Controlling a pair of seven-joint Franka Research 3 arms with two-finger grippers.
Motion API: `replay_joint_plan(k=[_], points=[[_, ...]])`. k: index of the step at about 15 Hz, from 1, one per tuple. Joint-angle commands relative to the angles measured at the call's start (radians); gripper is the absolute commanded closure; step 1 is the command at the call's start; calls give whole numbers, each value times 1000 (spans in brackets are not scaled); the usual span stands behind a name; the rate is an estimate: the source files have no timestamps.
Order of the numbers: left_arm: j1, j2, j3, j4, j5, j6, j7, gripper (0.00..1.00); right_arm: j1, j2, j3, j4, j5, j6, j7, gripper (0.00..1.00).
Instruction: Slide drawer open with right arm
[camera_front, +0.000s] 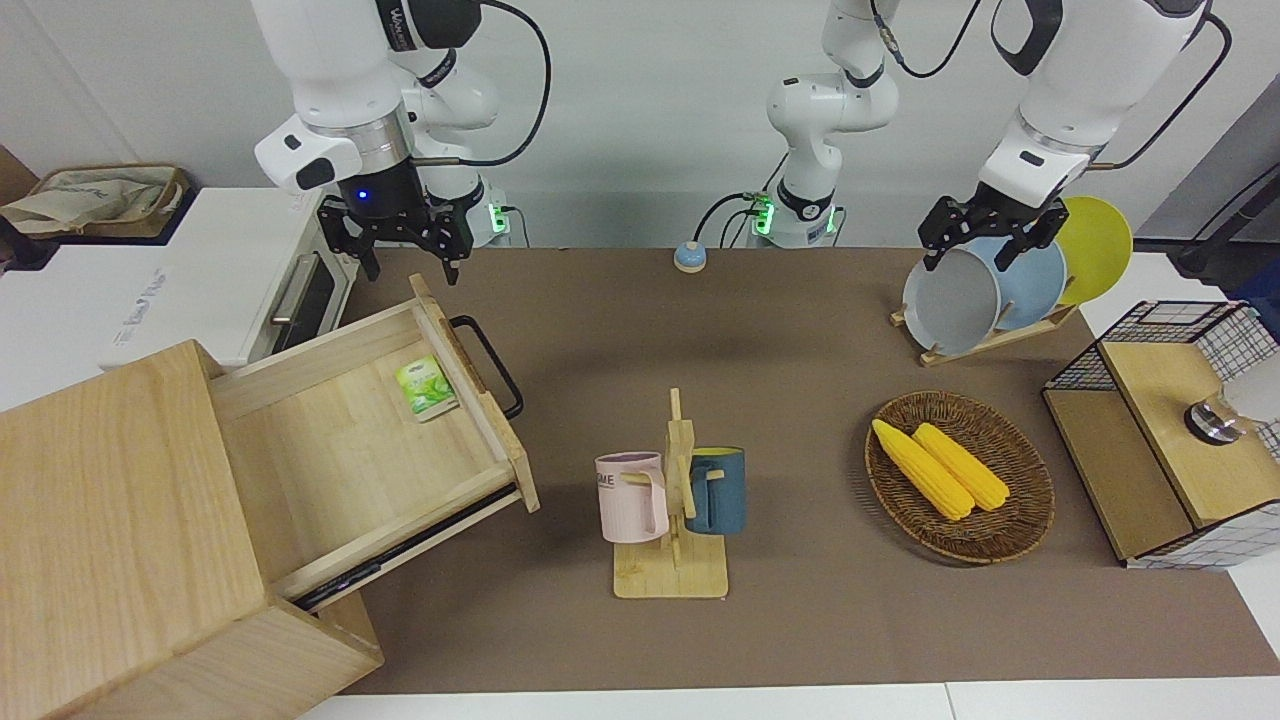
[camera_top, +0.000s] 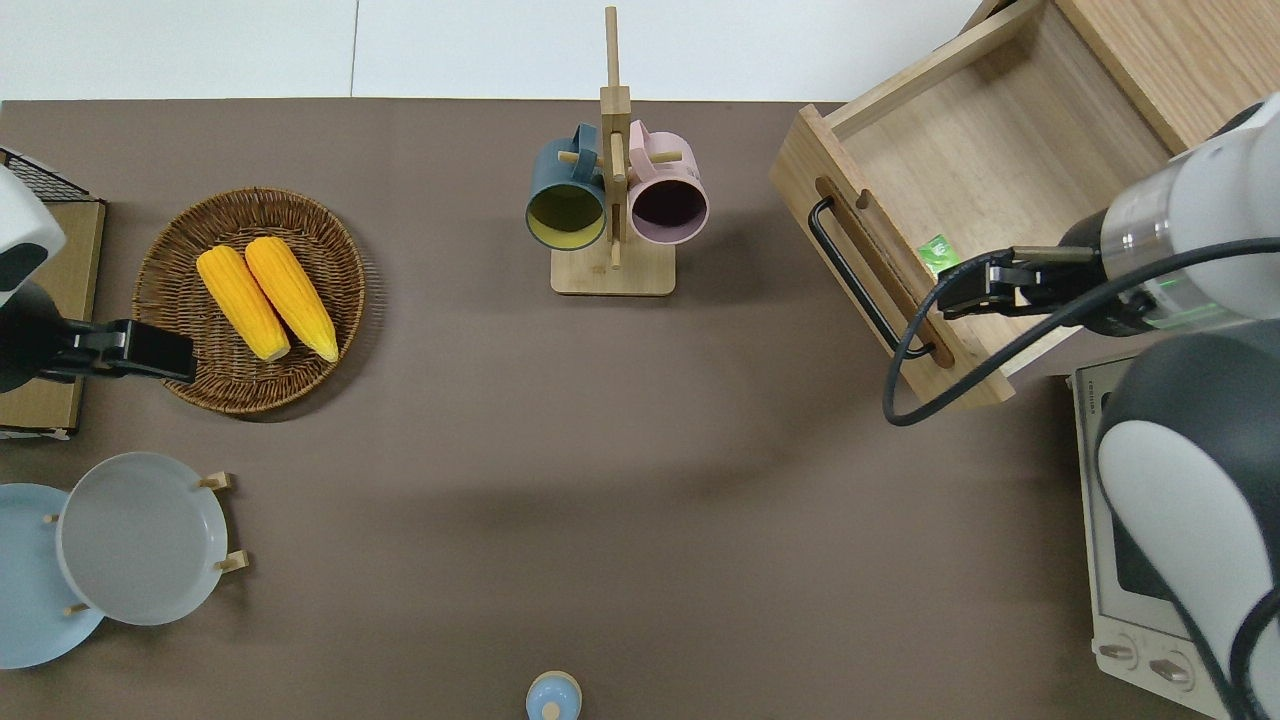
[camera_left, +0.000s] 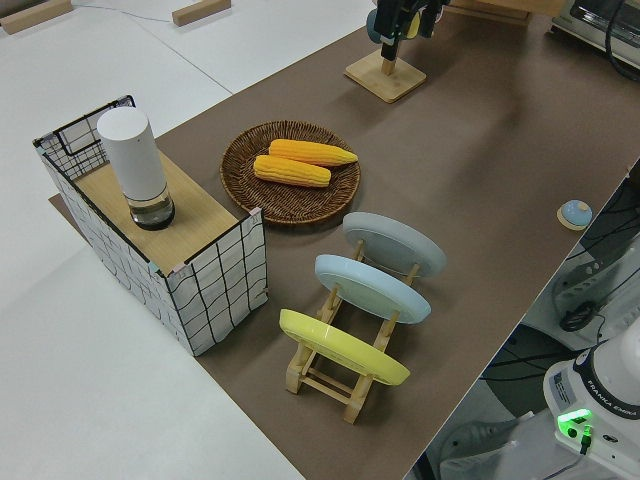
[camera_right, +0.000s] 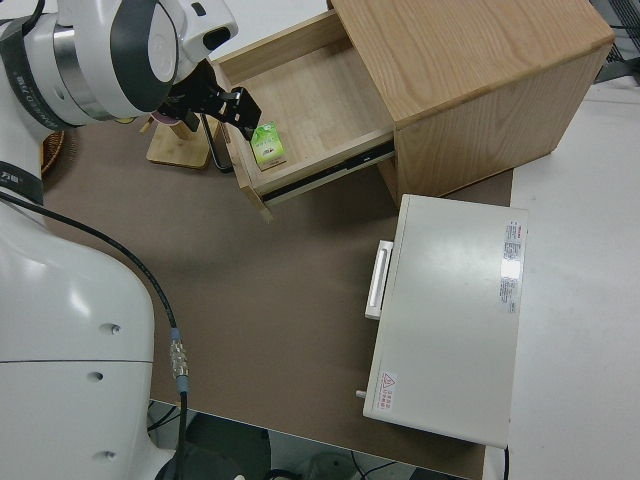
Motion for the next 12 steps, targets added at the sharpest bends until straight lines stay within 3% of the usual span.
replay_joint_plan(k=[1,12], points=[[4,11,-6,24,17,-20,10,7,-58,-6,12,-21,44,17,-106,17],[4,11,-6,26,17,-20,10,7,-69,2,11,-21,21,8,-125,17]])
